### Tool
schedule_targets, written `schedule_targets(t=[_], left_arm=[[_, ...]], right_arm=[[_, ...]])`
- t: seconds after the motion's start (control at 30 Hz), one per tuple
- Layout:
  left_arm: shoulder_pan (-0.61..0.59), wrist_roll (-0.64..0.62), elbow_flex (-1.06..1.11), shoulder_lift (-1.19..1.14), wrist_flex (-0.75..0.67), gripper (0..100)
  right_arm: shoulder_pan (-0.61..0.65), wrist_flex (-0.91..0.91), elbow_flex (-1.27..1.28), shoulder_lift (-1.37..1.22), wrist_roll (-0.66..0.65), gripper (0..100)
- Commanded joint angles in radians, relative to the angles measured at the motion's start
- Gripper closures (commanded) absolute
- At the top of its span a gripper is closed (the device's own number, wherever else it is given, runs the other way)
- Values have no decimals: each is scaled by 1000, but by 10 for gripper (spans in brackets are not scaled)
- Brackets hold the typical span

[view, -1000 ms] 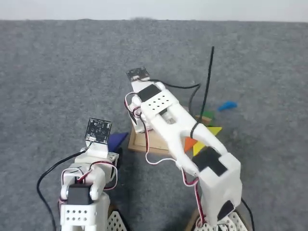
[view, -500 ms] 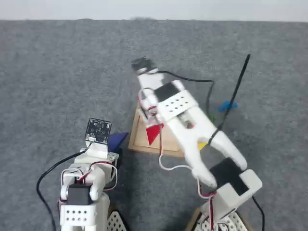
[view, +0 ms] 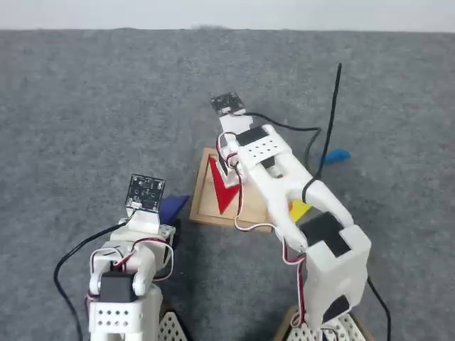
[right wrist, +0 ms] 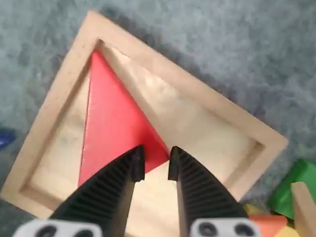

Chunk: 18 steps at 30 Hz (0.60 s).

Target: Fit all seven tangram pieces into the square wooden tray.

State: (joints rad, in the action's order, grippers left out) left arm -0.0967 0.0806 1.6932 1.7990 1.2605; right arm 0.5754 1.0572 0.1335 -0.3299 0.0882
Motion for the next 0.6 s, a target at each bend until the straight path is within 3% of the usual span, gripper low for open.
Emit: schedule_targets(t=[0.0,0.23,0.43,0.57], left_arm=[[5,-11,-10,18,2,800],[5,-11,-10,18,2,800],[5,-11,-10,18,2,800],[5,-11,-10,18,2,800]], right_arm=[[76,16,-5,13,-18,915],[130,5,-5,22,-17,914],[-15,88,21,188,-18,912],[-51,4,160,286,-71,911]])
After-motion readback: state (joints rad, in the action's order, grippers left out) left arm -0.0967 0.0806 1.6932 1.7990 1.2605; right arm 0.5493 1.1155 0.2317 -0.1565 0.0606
